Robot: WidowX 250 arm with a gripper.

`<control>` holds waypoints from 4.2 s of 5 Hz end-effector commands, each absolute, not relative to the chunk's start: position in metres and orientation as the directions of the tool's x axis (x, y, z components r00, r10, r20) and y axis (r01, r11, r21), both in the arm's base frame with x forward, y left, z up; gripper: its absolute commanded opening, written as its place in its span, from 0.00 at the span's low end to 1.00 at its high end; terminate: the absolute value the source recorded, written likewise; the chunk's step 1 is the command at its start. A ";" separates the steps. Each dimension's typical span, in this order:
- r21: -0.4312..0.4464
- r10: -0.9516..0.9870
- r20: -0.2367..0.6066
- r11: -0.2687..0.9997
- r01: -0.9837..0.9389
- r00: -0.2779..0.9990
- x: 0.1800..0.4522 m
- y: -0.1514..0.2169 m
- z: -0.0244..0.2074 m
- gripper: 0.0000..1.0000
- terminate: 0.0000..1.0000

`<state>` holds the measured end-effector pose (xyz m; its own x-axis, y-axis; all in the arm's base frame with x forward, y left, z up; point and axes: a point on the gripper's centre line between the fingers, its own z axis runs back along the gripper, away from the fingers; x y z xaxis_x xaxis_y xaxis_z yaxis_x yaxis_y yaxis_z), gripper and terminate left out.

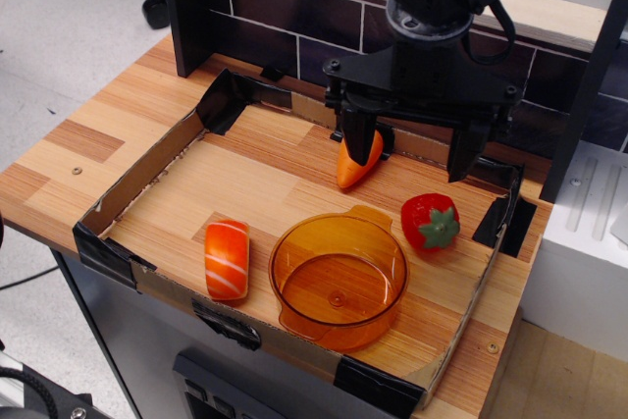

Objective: Put carrot in pot

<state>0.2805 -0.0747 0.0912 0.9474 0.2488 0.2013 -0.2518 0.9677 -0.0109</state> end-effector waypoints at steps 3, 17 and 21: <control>-0.075 0.197 0.296 0.980 -0.183 0.935 0.318 -0.037 0.103 1.00 0.00; -0.026 0.001 0.219 1.000 0.004 0.976 0.276 -0.054 0.087 0.00 0.00; -0.012 -0.051 0.189 0.998 0.054 0.981 0.248 -0.059 0.072 1.00 0.00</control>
<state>0.2442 -0.0624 0.0657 0.9841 -0.0566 0.1681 0.0593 0.9982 -0.0106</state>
